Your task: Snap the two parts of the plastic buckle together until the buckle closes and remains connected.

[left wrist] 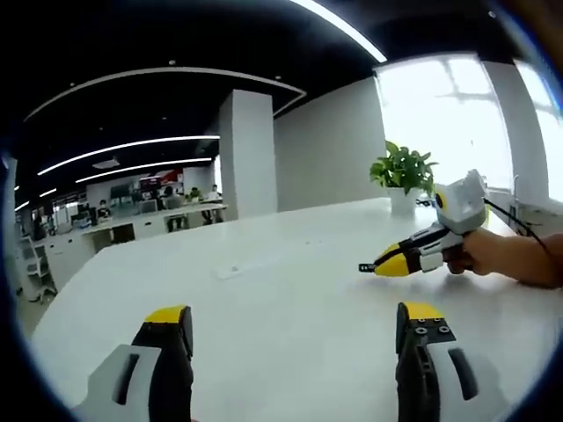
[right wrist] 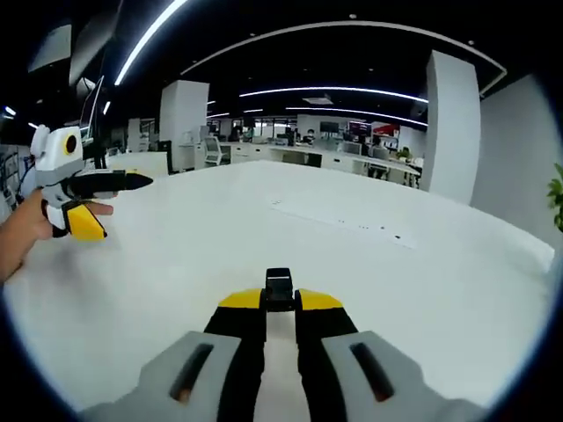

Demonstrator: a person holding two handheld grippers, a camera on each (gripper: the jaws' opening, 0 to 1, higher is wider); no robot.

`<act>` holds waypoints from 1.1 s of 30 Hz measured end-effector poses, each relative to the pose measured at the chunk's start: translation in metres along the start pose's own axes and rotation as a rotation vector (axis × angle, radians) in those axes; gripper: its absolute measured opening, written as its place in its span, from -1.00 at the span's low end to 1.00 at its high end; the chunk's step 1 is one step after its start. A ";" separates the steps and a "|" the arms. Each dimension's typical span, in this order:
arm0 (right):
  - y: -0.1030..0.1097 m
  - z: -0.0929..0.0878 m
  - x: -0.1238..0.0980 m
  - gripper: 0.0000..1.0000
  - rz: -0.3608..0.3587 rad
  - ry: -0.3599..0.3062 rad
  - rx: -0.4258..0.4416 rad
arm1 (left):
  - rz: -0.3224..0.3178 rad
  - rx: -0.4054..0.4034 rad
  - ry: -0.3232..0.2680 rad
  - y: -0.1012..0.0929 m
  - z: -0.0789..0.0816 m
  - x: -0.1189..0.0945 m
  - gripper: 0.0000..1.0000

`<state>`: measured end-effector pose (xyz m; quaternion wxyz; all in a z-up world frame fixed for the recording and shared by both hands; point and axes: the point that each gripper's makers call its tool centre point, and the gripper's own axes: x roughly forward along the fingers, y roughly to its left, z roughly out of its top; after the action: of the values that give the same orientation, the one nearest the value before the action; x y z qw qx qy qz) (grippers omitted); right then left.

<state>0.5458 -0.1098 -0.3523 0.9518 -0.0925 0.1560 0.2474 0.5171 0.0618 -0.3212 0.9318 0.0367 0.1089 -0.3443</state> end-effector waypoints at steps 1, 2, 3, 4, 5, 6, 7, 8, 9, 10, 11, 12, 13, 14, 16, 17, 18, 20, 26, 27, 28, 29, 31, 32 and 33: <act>0.001 0.001 0.002 -0.81 0.000 0.001 -0.002 | 0.000 -0.008 -0.001 0.000 0.000 0.000 0.96; 0.001 0.001 0.005 -0.81 0.000 0.006 -0.007 | 0.000 -0.011 -0.001 0.001 -0.001 0.000 0.96; 0.001 0.001 0.006 -0.81 0.000 0.006 -0.008 | -0.001 -0.011 0.004 0.001 -0.003 0.001 0.96; 0.001 0.002 0.007 -0.81 0.001 0.005 -0.008 | 0.001 -0.010 0.011 0.002 -0.004 0.002 0.96; 0.000 0.002 0.008 -0.81 0.002 0.005 -0.007 | 0.004 -0.008 0.016 0.002 -0.005 0.001 0.96; 0.000 0.003 0.011 -0.81 0.004 0.006 -0.007 | 0.005 -0.005 0.017 0.002 -0.006 0.001 0.96; -0.002 0.003 0.013 -0.81 0.000 0.007 -0.009 | 0.007 -0.008 0.014 0.002 -0.005 0.000 0.96; -0.003 0.003 0.015 -0.81 -0.002 0.009 -0.008 | 0.009 -0.013 0.010 0.003 -0.004 -0.001 0.96; -0.004 0.002 0.018 -0.81 -0.001 0.012 -0.003 | 0.010 -0.016 0.007 0.003 -0.003 -0.002 0.96; -0.005 0.003 0.021 -0.81 -0.004 0.012 -0.004 | 0.012 -0.016 0.006 0.004 -0.003 -0.002 0.96; -0.006 0.004 0.024 -0.81 -0.004 0.014 -0.005 | 0.014 -0.016 0.004 0.004 -0.003 -0.003 0.94; -0.007 0.005 0.026 -0.81 -0.004 0.013 -0.002 | 0.015 -0.017 0.005 0.004 -0.003 -0.003 0.94; -0.006 0.008 0.027 -0.81 -0.006 0.008 0.000 | 0.017 -0.018 0.007 0.004 -0.004 -0.003 0.93; -0.005 0.009 0.027 -0.81 -0.004 0.007 0.000 | 0.014 -0.022 0.010 0.004 -0.005 -0.004 0.92; -0.009 0.014 0.035 -0.81 -0.002 -0.002 0.001 | 0.001 -0.036 0.014 0.002 -0.007 -0.003 0.93; -0.010 0.015 0.039 -0.81 -0.001 -0.004 -0.001 | -0.001 -0.038 0.016 0.004 -0.009 -0.002 0.93; -0.008 0.016 0.043 -0.81 0.008 -0.002 -0.001 | -0.005 -0.034 0.023 0.003 -0.011 -0.002 0.93; -0.009 0.016 0.049 -0.81 0.013 0.005 -0.009 | -0.012 -0.025 0.036 0.003 -0.014 -0.001 0.93; -0.014 0.019 0.063 -0.81 0.023 0.011 -0.002 | -0.027 -0.004 0.038 -0.002 -0.014 -0.001 0.93; -0.016 0.021 0.066 -0.81 0.023 0.010 0.002 | -0.030 -0.001 0.037 -0.001 -0.013 0.000 0.93; -0.016 0.021 0.065 -0.81 0.019 0.007 0.005 | -0.032 0.000 0.036 -0.001 -0.012 0.000 0.94; -0.017 0.023 0.067 -0.81 0.017 0.004 0.005 | -0.031 0.001 0.035 -0.002 -0.012 0.000 0.94; -0.018 0.028 0.072 -0.81 0.015 0.000 0.008 | -0.034 0.003 0.029 -0.004 -0.010 -0.001 0.94; -0.016 0.028 0.073 -0.81 0.015 -0.002 0.009 | -0.036 0.002 0.029 -0.004 -0.010 -0.001 0.95; -0.018 0.029 0.075 -0.81 0.012 -0.002 0.007 | -0.039 0.002 0.029 -0.005 -0.010 -0.001 0.95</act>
<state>0.6245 -0.0842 -0.3490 0.9507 -0.0879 0.1565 0.2527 0.5117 0.0603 -0.3302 0.9233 0.0406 0.1228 -0.3617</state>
